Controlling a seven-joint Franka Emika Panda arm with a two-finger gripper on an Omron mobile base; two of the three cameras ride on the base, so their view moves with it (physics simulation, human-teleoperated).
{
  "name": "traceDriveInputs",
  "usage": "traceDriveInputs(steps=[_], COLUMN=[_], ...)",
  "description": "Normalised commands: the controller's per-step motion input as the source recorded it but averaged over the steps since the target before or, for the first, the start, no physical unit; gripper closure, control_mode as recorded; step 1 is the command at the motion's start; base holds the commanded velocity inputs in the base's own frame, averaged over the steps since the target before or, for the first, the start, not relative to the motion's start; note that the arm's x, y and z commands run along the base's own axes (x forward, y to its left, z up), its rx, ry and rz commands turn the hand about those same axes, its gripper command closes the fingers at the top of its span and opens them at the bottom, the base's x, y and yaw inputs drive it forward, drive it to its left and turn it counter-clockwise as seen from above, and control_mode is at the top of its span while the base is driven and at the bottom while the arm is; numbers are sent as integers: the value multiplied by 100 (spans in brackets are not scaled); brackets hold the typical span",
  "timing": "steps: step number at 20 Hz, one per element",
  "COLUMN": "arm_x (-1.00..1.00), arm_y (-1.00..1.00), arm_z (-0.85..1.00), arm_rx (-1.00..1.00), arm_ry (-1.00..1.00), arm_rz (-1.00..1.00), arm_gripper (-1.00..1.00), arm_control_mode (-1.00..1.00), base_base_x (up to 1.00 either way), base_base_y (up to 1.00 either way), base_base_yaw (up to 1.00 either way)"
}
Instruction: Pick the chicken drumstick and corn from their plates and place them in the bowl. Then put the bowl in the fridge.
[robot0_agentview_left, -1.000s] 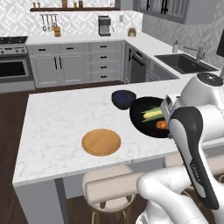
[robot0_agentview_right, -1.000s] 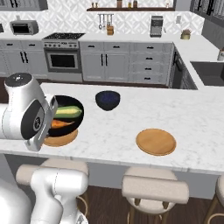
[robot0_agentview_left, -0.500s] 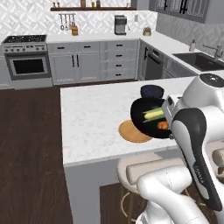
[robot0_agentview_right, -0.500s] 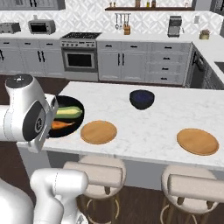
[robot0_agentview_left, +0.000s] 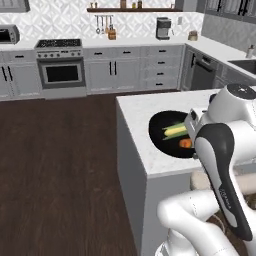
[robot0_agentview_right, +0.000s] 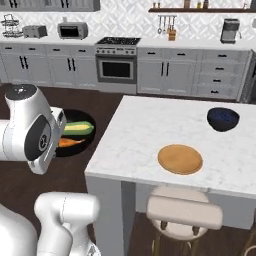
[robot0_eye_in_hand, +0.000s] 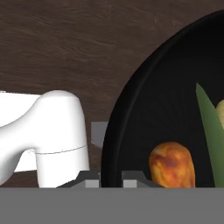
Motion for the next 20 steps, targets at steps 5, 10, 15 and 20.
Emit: traceDriveInputs(steps=[5, 10, 15, 20], arm_x=[0, 0, 0, 0], arm_y=[0, 0, 0, 0], arm_z=[0, 0, 0, 0], arm_rx=[0, 0, 0, 0], arm_ry=[0, 0, 0, 0], arm_rz=[0, 0, 0, 0], arm_gripper=[100, 100, 100, 100], arm_control_mode=[100, 100, 100, 100], base_base_x=[17, 56, 93, 100], base_base_y=[100, 100, 100, 96], base_base_yaw=[9, 4, 1, -7])
